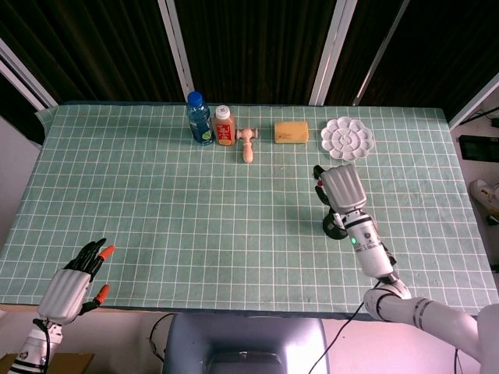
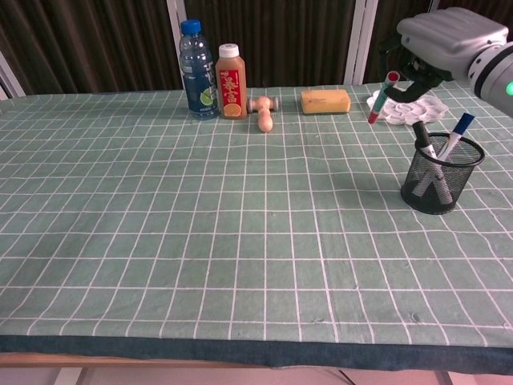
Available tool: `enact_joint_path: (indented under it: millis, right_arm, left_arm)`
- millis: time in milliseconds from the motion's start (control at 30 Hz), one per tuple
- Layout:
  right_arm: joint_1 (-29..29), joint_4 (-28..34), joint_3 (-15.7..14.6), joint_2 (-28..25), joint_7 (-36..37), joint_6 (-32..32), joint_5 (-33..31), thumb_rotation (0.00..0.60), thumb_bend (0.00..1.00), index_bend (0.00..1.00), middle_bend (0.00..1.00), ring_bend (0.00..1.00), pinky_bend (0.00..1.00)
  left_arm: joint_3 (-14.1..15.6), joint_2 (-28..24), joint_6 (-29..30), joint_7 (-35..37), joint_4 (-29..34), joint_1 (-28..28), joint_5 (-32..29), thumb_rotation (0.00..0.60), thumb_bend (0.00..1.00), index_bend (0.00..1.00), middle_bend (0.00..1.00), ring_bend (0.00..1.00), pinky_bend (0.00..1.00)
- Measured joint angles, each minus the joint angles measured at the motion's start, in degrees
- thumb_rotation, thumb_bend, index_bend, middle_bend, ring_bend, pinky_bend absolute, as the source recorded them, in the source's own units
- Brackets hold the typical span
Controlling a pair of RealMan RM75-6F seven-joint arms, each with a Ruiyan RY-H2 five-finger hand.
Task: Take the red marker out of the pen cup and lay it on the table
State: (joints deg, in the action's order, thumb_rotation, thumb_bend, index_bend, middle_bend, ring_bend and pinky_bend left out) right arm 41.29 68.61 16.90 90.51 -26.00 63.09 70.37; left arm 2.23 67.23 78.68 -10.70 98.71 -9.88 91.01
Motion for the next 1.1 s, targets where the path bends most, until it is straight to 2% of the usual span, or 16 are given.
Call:
enact_joint_path:
  millis: [100, 200, 233, 300, 367, 400, 500, 600, 700, 800, 900, 1000, 1100]
  right_arm:
    - [2.22, -7.26, -0.21, 4.8, -0.12, -2.48, -1.06, 0.6, 0.87, 0.81, 1.0, 1.0, 1.0]
    - [3.81, -11.55, -0.83, 8.12, 1.67, -4.94, -1.38, 0.6, 0.56, 0.65, 1.0, 1.0, 1.0]
    - [4.02, -12.05, -1.08, 8.53, 2.4, -5.33, -1.35, 0.6, 0.49, 0.6, 1.0, 1.0, 1.0]
    - [4.29, -12.57, -1.64, 9.05, 3.86, -6.01, -1.23, 0.6, 0.43, 0.55, 1.0, 1.0, 1.0]
    - [4.4, -12.77, -1.93, 9.27, 4.23, -6.3, -1.14, 0.6, 0.33, 0.43, 1.0, 1.0, 1.0]
    - [4.37, -12.72, -1.96, 9.24, 4.25, -6.32, -1.12, 0.6, 0.26, 0.32, 1.0, 1.0, 1.0]
    - [3.78, -11.72, -2.08, 8.62, 5.65, -5.99, -0.86, 0.6, 0.14, 0.08, 1.0, 1.0, 1.0]
    - [2.11, -7.71, -2.32, 6.17, 8.37, -3.82, 0.25, 0.6, 0.1, 0.0, 0.99, 1.0, 1.0]
    - [-0.66, -1.49, -2.8, 2.34, 11.99, 0.24, 2.14, 0.6, 0.1, 0.0, 0.88, 0.92, 0.94]
    - [-4.56, 5.86, -3.85, -2.65, 15.91, 4.99, 4.41, 0.6, 0.09, 0.02, 0.66, 0.67, 0.84]
    - [-9.92, 13.52, -5.83, -8.21, 19.76, 11.22, 7.27, 0.6, 0.11, 0.1, 0.45, 0.46, 0.67]
    - [-16.43, 18.74, -8.7, -12.51, 23.64, 18.73, 10.31, 0.6, 0.15, 0.12, 0.33, 0.33, 0.5]
    - [-23.54, 22.01, -12.35, -15.62, 27.28, 25.85, 12.79, 0.6, 0.23, 0.13, 0.24, 0.15, 0.33]
  left_arm:
    - [-0.07, -0.04, -0.17, 0.09, -0.03, -0.06, -0.28, 0.6, 0.39, 0.11, 0.0, 0.04, 0.35]
    - [-0.04, -0.12, -0.07, 0.27, 0.0, -0.03, -0.18, 0.6, 0.39, 0.11, 0.0, 0.04, 0.35]
    - [-0.01, -0.16, 0.01, 0.37, 0.03, 0.0, -0.12, 0.6, 0.39, 0.11, 0.0, 0.04, 0.35]
    - [0.02, -0.22, 0.12, 0.47, 0.04, 0.05, -0.01, 0.6, 0.39, 0.11, 0.0, 0.04, 0.35]
    - [0.04, -0.23, 0.18, 0.5, 0.02, 0.06, 0.06, 0.6, 0.39, 0.11, 0.0, 0.04, 0.35]
    - [0.04, -0.24, 0.24, 0.49, 0.01, 0.08, 0.11, 0.6, 0.39, 0.11, 0.0, 0.04, 0.35]
    - [0.14, -0.19, 0.31, 0.19, -0.02, 0.09, 0.41, 0.6, 0.39, 0.11, 0.0, 0.04, 0.35]
    - [0.16, -0.09, 0.29, 0.11, -0.13, 0.07, 0.44, 0.6, 0.39, 0.11, 0.0, 0.04, 0.35]
    - [0.21, -0.06, 0.13, -0.01, -0.14, 0.04, 0.39, 0.6, 0.39, 0.11, 0.0, 0.04, 0.35]
    - [0.22, 0.06, 0.23, -0.28, -0.22, 0.04, 0.53, 0.6, 0.39, 0.11, 0.0, 0.04, 0.35]
    - [0.25, 0.15, 0.24, -0.63, -0.23, 0.06, 0.57, 0.6, 0.39, 0.11, 0.0, 0.04, 0.35]
    - [0.34, 0.28, 0.42, -1.2, -0.2, 0.15, 0.79, 0.6, 0.39, 0.11, 0.0, 0.04, 0.35]
    - [0.44, 0.46, 0.62, -1.83, -0.16, 0.24, 1.11, 0.6, 0.39, 0.11, 0.0, 0.04, 0.35]
